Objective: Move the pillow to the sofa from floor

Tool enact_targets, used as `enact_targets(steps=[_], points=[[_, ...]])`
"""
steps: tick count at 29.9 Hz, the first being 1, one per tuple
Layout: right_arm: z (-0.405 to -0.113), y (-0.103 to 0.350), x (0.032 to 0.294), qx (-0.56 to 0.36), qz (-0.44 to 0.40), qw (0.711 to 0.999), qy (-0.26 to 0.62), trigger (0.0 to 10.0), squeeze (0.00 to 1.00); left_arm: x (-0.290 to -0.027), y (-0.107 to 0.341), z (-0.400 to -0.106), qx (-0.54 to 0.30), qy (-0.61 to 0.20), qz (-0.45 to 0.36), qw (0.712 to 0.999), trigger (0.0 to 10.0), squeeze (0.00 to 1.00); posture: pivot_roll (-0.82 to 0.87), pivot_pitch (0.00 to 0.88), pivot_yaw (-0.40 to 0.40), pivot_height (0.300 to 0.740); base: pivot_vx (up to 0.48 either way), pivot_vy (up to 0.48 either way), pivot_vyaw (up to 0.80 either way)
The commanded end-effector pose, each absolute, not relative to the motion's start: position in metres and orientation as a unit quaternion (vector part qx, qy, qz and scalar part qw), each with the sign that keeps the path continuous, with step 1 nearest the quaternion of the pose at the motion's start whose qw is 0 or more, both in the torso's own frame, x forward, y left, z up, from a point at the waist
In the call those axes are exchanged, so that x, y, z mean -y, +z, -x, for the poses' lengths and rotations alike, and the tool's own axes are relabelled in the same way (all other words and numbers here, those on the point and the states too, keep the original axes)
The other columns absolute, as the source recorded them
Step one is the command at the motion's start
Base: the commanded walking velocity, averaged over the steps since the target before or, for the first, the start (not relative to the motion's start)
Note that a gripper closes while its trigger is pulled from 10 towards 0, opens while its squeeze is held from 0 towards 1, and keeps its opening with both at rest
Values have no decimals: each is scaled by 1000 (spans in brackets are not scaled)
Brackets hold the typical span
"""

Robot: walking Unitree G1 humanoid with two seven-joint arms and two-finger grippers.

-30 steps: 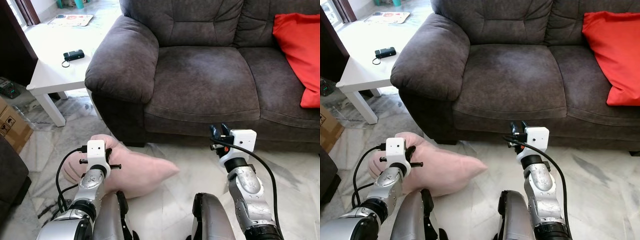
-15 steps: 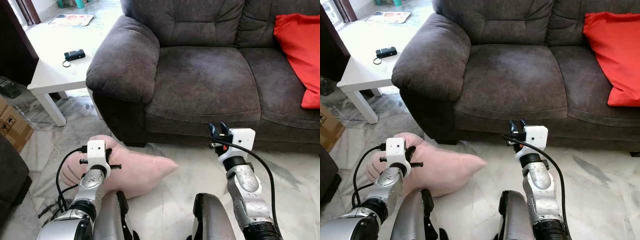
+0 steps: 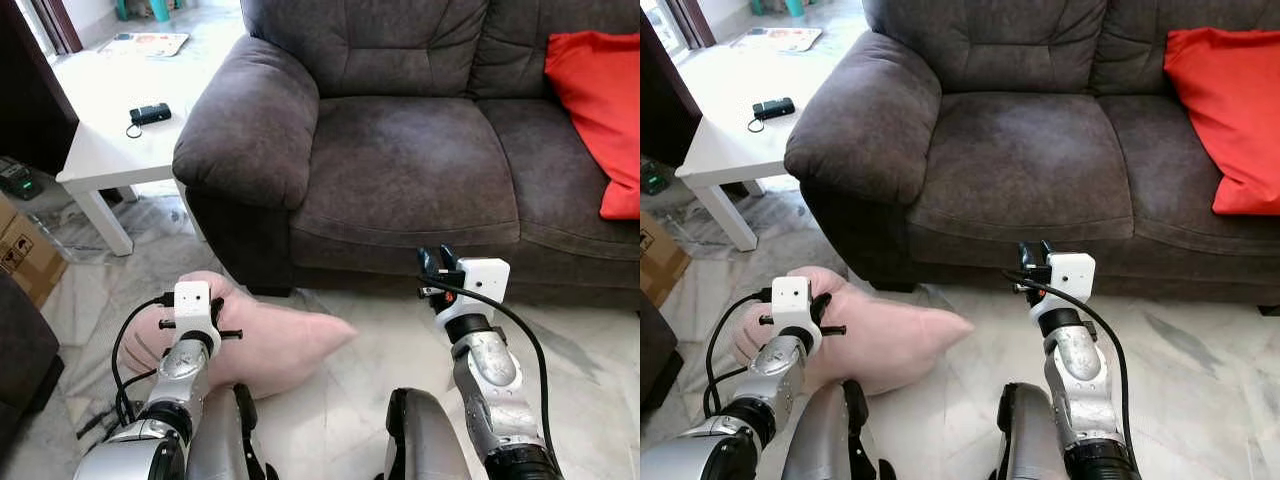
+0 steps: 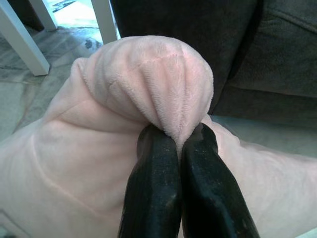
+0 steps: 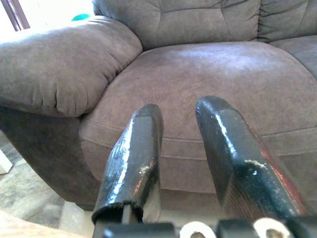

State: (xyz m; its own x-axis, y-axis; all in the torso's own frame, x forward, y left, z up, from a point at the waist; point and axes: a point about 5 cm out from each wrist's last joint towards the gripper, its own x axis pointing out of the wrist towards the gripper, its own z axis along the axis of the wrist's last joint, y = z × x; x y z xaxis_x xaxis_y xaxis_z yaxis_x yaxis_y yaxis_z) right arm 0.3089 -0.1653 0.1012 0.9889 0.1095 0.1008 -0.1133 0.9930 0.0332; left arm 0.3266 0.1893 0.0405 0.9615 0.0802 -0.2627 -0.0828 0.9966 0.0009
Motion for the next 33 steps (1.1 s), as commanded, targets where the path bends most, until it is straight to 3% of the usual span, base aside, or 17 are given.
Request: enact_targets(steps=[1,23,33], points=[[-310,103,165,55,-23,997,52,10000,0,-196,59,-335,-83,50,4,995,10000,0,-8,48,25,604,0,0,0],[-311,102,164,59,-24,996,56,10000,0,-196,57,-334,-85,45,1,995,10000,0,-8,20,32,712,0,0,0],[-312,101,163,56,-27,996,56,10000,0,-195,57,-333,-84,39,-1,996,10000,0,-5,28,32,716,0,0,0]])
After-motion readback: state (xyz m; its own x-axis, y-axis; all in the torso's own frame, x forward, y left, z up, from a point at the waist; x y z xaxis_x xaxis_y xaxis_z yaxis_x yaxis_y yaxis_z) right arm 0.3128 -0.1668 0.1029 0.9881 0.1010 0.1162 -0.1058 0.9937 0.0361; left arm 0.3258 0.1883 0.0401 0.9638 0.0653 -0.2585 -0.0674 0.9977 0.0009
